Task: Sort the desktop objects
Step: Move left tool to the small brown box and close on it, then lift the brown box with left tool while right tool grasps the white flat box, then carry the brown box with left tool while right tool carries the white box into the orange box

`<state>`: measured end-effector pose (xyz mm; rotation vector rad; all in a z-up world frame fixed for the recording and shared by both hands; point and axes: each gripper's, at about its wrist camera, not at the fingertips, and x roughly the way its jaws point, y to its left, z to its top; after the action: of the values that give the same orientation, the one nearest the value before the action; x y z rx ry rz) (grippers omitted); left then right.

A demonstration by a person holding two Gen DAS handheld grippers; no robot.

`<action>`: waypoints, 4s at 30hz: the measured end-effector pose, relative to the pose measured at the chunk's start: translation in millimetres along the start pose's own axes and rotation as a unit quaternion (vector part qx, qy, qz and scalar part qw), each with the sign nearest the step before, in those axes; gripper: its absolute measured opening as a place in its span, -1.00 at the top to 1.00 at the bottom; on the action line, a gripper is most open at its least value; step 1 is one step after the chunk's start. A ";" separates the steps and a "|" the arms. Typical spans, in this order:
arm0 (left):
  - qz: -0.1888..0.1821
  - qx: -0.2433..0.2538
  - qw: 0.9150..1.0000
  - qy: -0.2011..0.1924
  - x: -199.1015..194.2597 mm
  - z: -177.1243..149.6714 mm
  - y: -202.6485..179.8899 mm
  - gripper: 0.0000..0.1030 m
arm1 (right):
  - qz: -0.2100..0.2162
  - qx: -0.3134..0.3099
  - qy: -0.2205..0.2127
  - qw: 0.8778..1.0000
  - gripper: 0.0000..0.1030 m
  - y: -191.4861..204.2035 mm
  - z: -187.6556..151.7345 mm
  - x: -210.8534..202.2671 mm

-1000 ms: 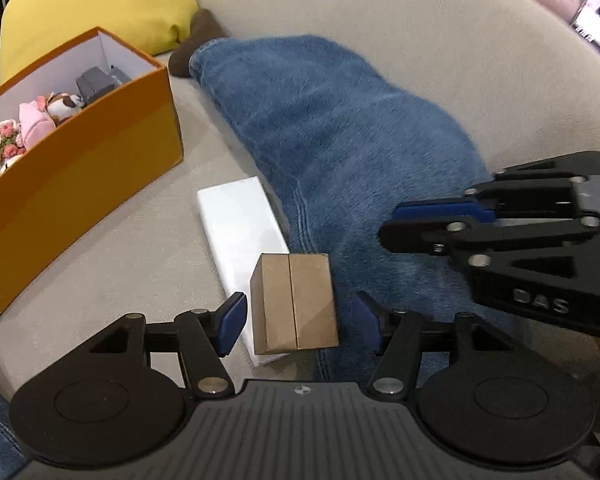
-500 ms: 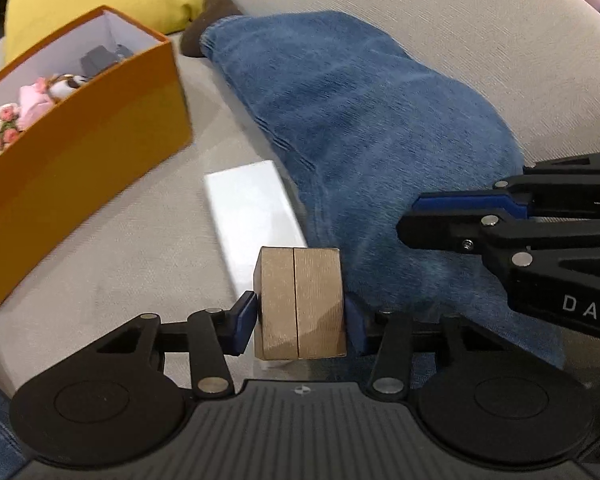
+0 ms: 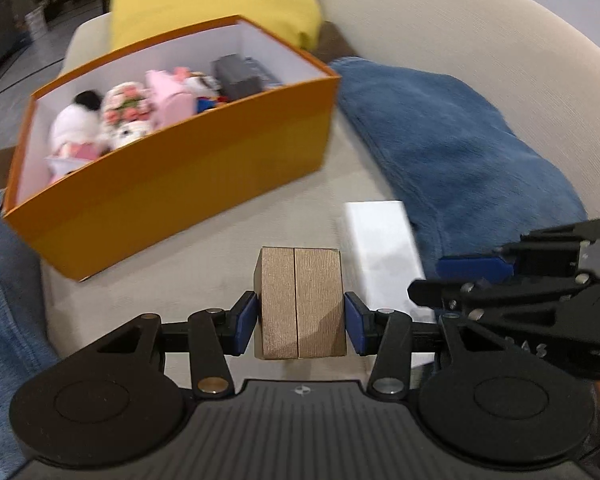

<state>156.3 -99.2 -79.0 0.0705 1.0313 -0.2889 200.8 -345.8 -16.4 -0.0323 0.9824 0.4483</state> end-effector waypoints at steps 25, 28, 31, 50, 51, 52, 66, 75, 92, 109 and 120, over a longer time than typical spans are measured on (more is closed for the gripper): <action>-0.025 -0.085 0.996 -0.008 4.6 -22.1 88.8 -0.04 | -0.246 -0.107 0.094 0.959 -0.34 62.4 1.1 108.4; -0.028 -0.090 0.995 -0.008 5.7 -24.4 91.6 -0.04 | -0.255 -0.106 0.094 0.956 -0.34 60.0 4.2 115.9; -0.027 -0.094 0.995 -0.008 4.3 -27.6 93.8 -0.04 | -0.239 -0.084 0.094 0.963 -0.29 50.9 9.5 114.9; 0.015 -0.071 0.997 0.019 18.4 -31.1 94.8 -0.04 | -0.032 -0.012 0.108 0.994 0.40 8.0 47.9 83.3; 0.014 -0.071 0.997 0.018 18.7 -30.5 95.0 -0.04 | -0.030 -0.019 0.108 0.993 0.39 11.3 45.9 82.4; 0.013 -0.071 0.997 0.016 17.5 -29.4 94.8 -0.04 | -0.029 -0.024 0.107 0.994 0.40 13.4 45.2 81.5; -0.055 -0.020 0.996 -0.074 -76.3 39.1 101.2 -0.04 | 0.057 -0.122 0.050 0.990 0.40 28.1 105.4 2.2; -0.037 0.008 0.994 -0.104 -89.1 117.5 117.5 -0.04 | 0.040 -0.258 -0.023 0.965 0.40 60.6 173.7 -19.6; -0.037 0.006 0.999 0.033 21.9 138.3 162.0 -0.04 | 0.082 -0.489 0.112 0.861 0.40 79.1 244.6 106.5; -0.032 -0.014 0.996 0.086 56.5 124.1 171.5 -0.04 | 0.120 -0.556 0.233 0.789 0.40 84.8 239.2 146.3; -0.048 -0.025 0.995 0.081 54.6 120.1 178.7 -0.04 | 0.116 -0.566 0.285 0.765 0.40 89.8 232.6 185.6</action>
<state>331.0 38.0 -77.7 -0.0017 1.2037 -0.3492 439.2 -146.3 -20.2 -1.2248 1.1747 1.2708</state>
